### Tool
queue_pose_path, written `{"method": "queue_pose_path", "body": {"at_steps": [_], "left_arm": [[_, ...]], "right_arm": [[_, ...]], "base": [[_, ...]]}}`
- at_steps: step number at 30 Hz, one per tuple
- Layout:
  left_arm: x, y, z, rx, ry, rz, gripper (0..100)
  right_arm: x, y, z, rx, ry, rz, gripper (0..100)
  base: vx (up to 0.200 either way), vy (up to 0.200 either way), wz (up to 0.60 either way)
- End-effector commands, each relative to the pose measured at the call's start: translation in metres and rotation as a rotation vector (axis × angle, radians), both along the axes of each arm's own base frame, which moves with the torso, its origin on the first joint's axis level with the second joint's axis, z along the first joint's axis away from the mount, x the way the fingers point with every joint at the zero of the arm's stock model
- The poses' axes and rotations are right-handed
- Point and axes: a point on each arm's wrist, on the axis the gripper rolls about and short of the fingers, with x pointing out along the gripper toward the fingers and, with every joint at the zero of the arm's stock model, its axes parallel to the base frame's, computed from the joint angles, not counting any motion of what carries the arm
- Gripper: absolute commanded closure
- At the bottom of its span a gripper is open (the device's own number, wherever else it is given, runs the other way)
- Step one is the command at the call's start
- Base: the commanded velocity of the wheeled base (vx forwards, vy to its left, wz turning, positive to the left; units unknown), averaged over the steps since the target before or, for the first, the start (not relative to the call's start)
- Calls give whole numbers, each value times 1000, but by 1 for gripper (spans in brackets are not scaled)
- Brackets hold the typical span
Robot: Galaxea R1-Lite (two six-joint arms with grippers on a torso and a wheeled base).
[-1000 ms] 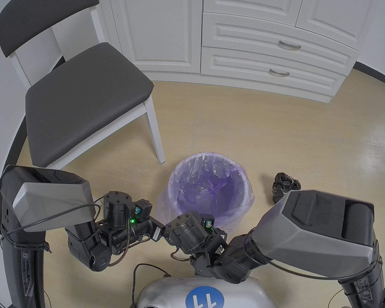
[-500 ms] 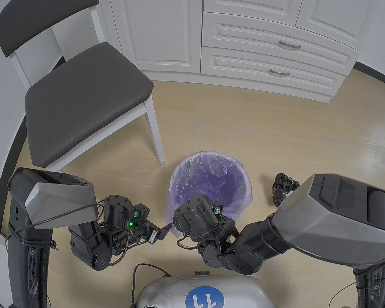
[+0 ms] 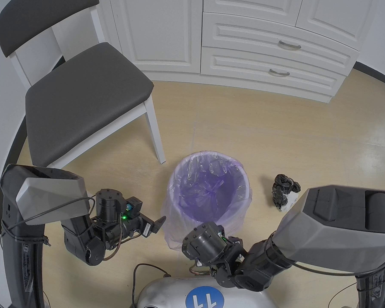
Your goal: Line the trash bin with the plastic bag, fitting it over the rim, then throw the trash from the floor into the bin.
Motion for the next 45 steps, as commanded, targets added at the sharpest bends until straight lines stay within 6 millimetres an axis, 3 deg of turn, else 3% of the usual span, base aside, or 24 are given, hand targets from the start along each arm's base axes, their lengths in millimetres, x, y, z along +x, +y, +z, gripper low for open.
{"method": "queue_pose_path", "body": {"at_steps": [1,9,13,16,19,27,32,38,42,45], "left_arm": [[-3,9,34,-31,-75,15,0],[-17,6,51,-49,-101,-14,0],[-28,0,54,-62,-88,-67,0],[-33,-3,54,-66,-80,-93,0],[-36,-6,53,-72,-90,-112,0],[-47,-26,40,-74,-79,-178,0],[-56,-46,22,-103,-67,-217,0],[-55,-58,-9,-64,-18,-211,0],[-48,-62,-25,-48,-3,-192,0],[-43,-61,-43,-30,23,-174,0]], "right_arm": [[-24,-15,-22,-126,99,102,0],[-46,-34,-5,-149,148,226,0],[-38,-28,-20,-138,123,195,0],[-39,-32,-18,-134,110,197,0],[-42,-43,7,-121,69,210,0],[-34,-63,33,-101,21,171,0],[-28,-75,51,-110,-28,145,0],[-8,-73,34,-130,-23,84,0],[3,-71,13,-132,-28,65,0],[10,-70,-20,-165,-5,72,0]], "base": [[0,0,0],[0,0,0],[0,0,0],[0,0,0],[0,0,0],[0,0,0],[0,0,0],[0,0,0],[0,0,0],[0,0,0]]}}
